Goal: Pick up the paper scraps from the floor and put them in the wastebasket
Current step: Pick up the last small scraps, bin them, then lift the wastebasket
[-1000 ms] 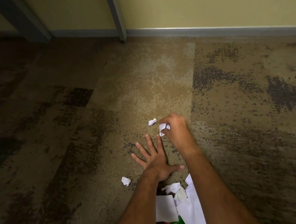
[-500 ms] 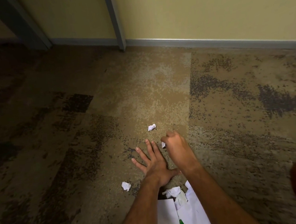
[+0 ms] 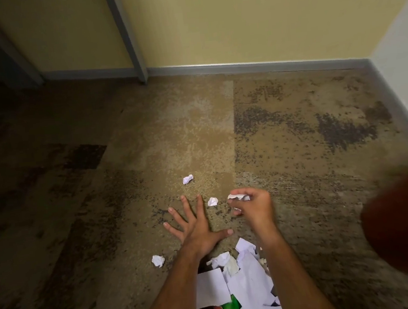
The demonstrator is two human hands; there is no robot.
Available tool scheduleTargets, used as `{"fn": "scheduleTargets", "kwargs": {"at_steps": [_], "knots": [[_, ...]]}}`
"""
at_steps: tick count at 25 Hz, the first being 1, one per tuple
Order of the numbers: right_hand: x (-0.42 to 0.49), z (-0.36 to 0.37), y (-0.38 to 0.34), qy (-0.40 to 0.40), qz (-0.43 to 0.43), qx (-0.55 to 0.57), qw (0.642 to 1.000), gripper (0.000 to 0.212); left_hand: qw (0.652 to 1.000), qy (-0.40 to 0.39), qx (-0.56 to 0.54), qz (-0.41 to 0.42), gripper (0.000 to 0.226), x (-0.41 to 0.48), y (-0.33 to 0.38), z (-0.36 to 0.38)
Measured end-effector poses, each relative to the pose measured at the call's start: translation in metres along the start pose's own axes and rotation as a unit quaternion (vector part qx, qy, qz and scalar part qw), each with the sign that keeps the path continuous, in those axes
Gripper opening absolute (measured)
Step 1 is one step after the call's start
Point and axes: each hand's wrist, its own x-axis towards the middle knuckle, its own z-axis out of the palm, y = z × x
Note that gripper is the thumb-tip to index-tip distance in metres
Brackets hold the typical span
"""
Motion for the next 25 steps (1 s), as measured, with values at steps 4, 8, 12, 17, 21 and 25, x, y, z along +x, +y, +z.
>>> {"fn": "scheduleTargets", "kwargs": {"at_steps": [4, 8, 12, 17, 21, 25], "knots": [[-0.019, -0.032, -0.017, 0.009, -0.006, 0.093, 0.996, 0.026, 0.978, 0.204, -0.017, 0.040, 0.082, -0.003, 0.002, 0.008], [-0.027, -0.066, -0.033, 0.021, -0.022, 0.146, 0.989, 0.025, 0.943, 0.311, 0.076, 0.094, 0.034, 0.011, 0.025, 0.011], [-0.041, -0.101, -0.049, 0.013, -0.031, 0.184, 0.982, 0.022, 0.952, 0.286, 0.016, 0.106, 0.016, 0.018, 0.044, 0.018], [-0.053, -0.126, -0.084, 0.008, -0.055, 0.234, 0.971, 0.024, 0.956, 0.266, 0.061, 0.107, 0.024, 0.022, 0.052, 0.013], [-0.071, -0.139, -0.116, 0.005, -0.114, 0.245, 0.963, 0.027, 0.969, 0.224, -0.065, 0.079, 0.013, 0.004, 0.095, 0.001], [-0.084, -0.159, -0.138, 0.083, -0.156, 0.225, 0.958, 0.028, 0.937, 0.101, -0.313, 0.117, 0.008, -0.031, 0.203, -0.030]]}}
